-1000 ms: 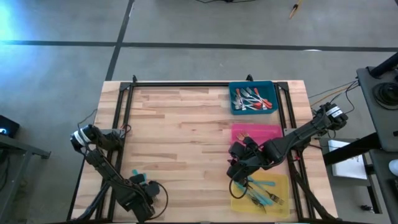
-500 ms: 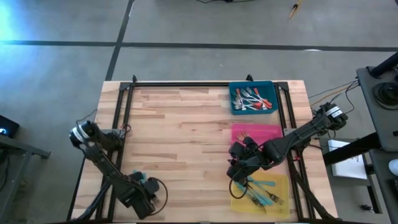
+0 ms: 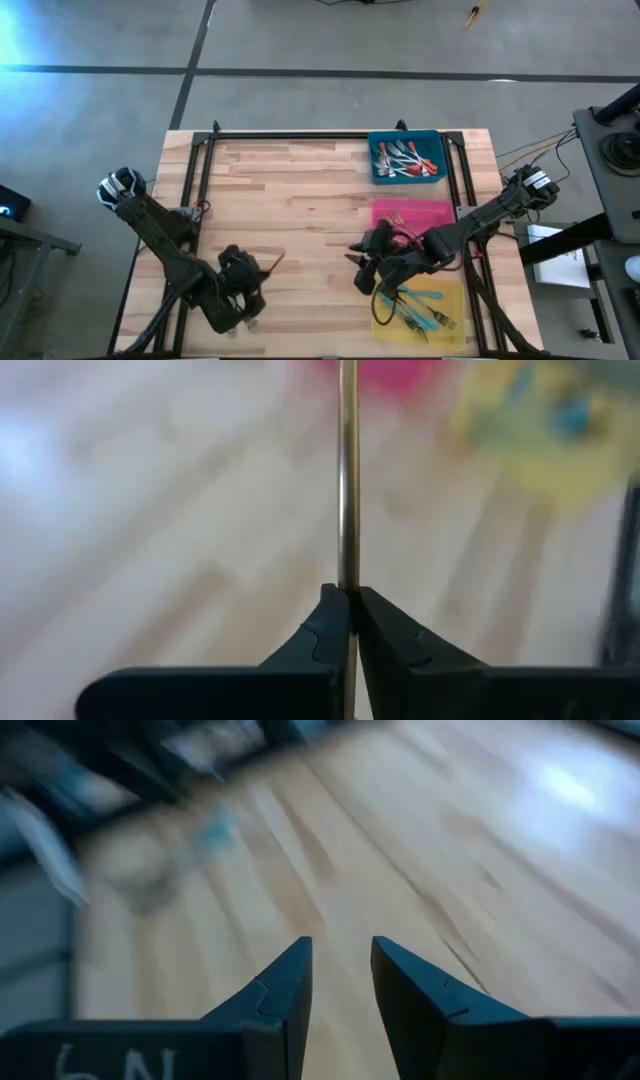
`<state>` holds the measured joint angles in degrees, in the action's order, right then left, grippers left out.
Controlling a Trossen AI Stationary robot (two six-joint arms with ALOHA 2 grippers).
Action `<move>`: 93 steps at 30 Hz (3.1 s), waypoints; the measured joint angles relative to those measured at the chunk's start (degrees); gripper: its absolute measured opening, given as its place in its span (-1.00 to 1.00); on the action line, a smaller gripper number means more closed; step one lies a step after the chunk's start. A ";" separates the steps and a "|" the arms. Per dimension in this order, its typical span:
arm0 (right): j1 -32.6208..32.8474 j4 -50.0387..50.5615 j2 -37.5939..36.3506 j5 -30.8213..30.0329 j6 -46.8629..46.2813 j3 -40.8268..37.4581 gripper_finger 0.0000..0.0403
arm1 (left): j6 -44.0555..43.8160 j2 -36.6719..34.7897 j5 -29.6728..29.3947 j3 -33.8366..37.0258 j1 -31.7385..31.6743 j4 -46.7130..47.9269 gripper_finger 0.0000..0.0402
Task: Sort silverware by color (type)
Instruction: Put the gold fork into the pink bin, then put the blue fork into the yellow bin
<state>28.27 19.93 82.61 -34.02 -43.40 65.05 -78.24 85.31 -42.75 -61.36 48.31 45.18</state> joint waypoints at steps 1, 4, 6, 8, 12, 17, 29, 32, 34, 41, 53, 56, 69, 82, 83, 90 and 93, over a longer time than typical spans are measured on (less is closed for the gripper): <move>0.14 -5.69 0.15 -0.70 2.55 -0.79 -0.52 | 0.79 -0.03 -4.03 0.00 -0.24 -0.40 -1.00; 0.13 -24.51 1.42 -0.98 10.53 -3.42 -0.52 | 3.14 -0.03 -13.66 0.00 -1.17 -2.27 -1.00; 0.09 -34.10 3.01 -0.17 14.08 -4.12 -0.51 | 4.67 0.24 -17.39 -0.02 -2.38 -3.59 -1.00; -0.25 -37.53 4.32 1.17 16.37 -4.04 -0.47 | 6.98 0.36 -16.73 -0.02 -3.97 -3.95 -1.00; -1.28 -37.69 6.14 2.55 17.12 -2.41 -0.36 | 9.26 0.36 -15.97 -0.11 -6.56 -6.00 -1.00; -3.65 -38.08 8.80 2.44 14.64 -0.28 -0.21 | 17.60 0.34 -17.67 -0.11 -8.91 -13.67 -1.00; -9.58 -38.48 13.58 0.94 13.46 4.87 -0.13 | 25.42 0.32 -16.24 -0.11 -12.86 -18.71 -1.00; -10.71 -38.20 14.32 0.95 13.50 5.48 -0.13 | 26.83 0.29 -16.22 -0.30 -13.50 -18.66 -1.00; -11.32 -38.28 14.62 0.87 13.56 5.87 -0.13 | 26.97 0.29 -16.21 -0.36 -13.70 -18.70 -1.00; -12.73 -38.24 14.73 0.97 13.69 5.99 -0.20 | 27.66 0.29 -14.73 -0.37 -13.96 -19.08 -1.00; -12.96 -38.61 14.62 1.60 20.70 6.12 -0.91 | 30.35 0.27 -14.64 -0.37 -15.72 -19.50 -1.00; -13.00 -38.45 14.48 1.94 20.91 6.12 -0.93 | 30.66 0.27 -14.37 -0.37 -15.81 -19.34 -1.00; -12.76 27.01 4.45 1.45 10.41 15.34 -0.94 | 31.29 0.23 1.34 -0.41 -14.75 -19.40 -0.74; -9.18 61.61 2.97 8.85 -12.56 12.24 -0.93 | 31.30 0.23 4.77 -0.15 -14.46 -18.82 -0.72; -9.15 61.62 2.97 8.94 -12.58 11.17 -0.92 | 31.28 0.23 6.33 -0.15 -14.46 -18.37 -0.72; -9.15 61.83 2.99 8.99 -13.03 8.58 -0.65 | 29.36 0.23 20.33 -0.13 -14.44 -9.38 -0.72; -9.15 61.76 2.99 8.99 -13.03 8.96 -0.53 | 23.91 0.23 28.10 -0.09 -14.43 -4.31 -0.72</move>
<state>19.11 81.69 85.60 -25.04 -56.42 74.02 -54.32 85.54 -14.65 -61.46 33.88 40.87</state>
